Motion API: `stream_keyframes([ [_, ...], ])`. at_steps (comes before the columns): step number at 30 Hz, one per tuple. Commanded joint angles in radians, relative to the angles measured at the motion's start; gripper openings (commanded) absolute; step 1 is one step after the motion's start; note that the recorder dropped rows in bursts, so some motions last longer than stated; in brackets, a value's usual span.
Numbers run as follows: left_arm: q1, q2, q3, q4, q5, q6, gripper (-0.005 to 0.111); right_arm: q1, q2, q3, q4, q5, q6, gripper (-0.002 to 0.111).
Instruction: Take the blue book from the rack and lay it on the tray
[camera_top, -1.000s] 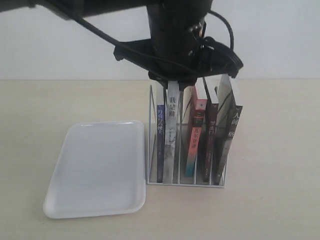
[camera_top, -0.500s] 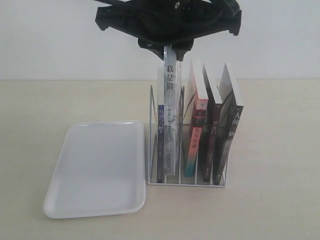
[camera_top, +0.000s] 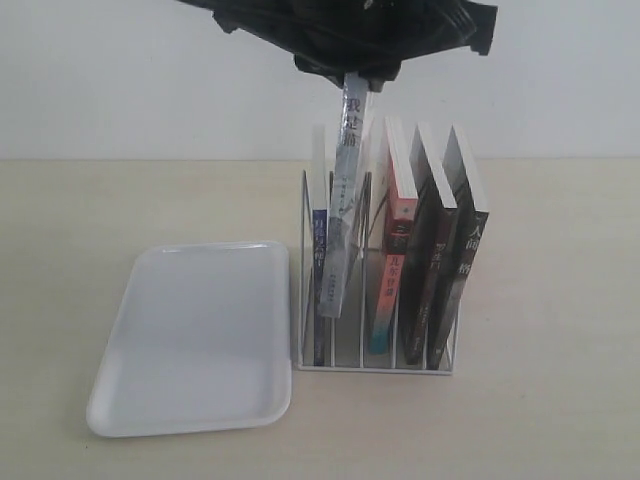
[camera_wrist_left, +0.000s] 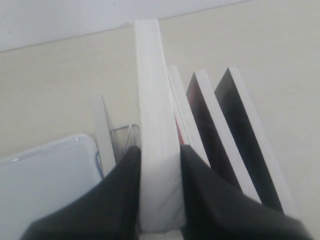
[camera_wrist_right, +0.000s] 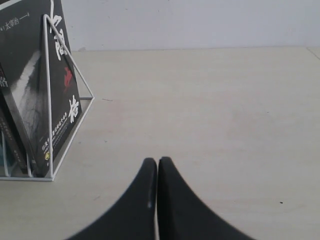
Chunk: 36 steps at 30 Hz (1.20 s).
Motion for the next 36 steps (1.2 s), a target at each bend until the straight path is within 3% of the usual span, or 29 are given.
stream_keyframes([
  [1,-0.009,0.029,-0.011,0.048,-0.069,-0.022,0.013,-0.007,-0.005,-0.001,-0.008,-0.012,0.0,0.0],
  [18,-0.009,0.088,-0.006,0.098,-0.123,-0.074,0.013,-0.007,-0.005,-0.001,-0.008,-0.012,0.0,0.0],
  [30,-0.009,0.126,0.015,0.048,-0.058,-0.053,0.013,-0.007,-0.005,-0.001,-0.008,-0.012,0.0,0.0],
  [36,-0.009,0.126,0.073,0.082,-0.137,-0.108,0.013,-0.007,-0.005,-0.001,-0.008,-0.012,0.0,0.0],
])
